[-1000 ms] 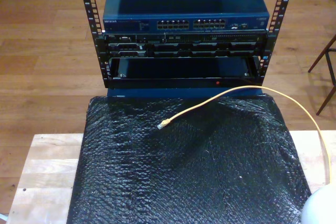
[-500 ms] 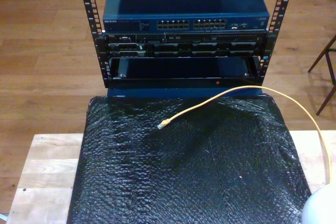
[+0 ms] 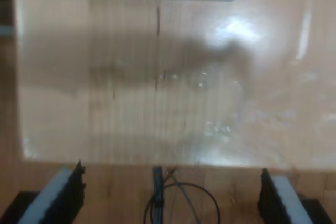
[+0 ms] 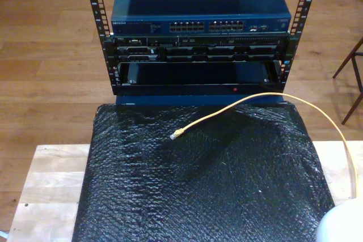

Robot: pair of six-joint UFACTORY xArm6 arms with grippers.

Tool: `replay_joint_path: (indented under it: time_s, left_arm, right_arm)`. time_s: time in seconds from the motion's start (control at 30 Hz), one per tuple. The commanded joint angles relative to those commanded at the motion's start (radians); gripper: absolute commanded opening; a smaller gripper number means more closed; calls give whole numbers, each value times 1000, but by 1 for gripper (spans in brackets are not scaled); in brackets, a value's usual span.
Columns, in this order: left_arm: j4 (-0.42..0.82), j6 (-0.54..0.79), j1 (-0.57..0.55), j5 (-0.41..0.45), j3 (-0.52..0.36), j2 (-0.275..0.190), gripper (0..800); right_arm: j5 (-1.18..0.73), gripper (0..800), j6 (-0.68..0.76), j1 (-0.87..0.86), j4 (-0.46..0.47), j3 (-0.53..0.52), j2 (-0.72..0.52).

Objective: Grab the cable and plug it in

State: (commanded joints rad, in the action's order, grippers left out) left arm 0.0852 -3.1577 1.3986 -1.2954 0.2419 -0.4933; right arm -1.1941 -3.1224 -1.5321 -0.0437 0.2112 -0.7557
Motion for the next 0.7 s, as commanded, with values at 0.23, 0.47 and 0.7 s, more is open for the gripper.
replay_joint_path:
  time_s: [0.23,0.47,0.7]
  left_arm:
    - [0,-3,-2,-190,132,2,800]
    - [-3,-26,-5,-232,199,0,800]
    - [-41,-68,-11,-304,273,-8,800]
  right_arm:
    - [-146,800,64,12,-2,127,0]
    - [-199,800,186,123,-2,219,0]
    - [-203,800,391,348,-2,295,9]
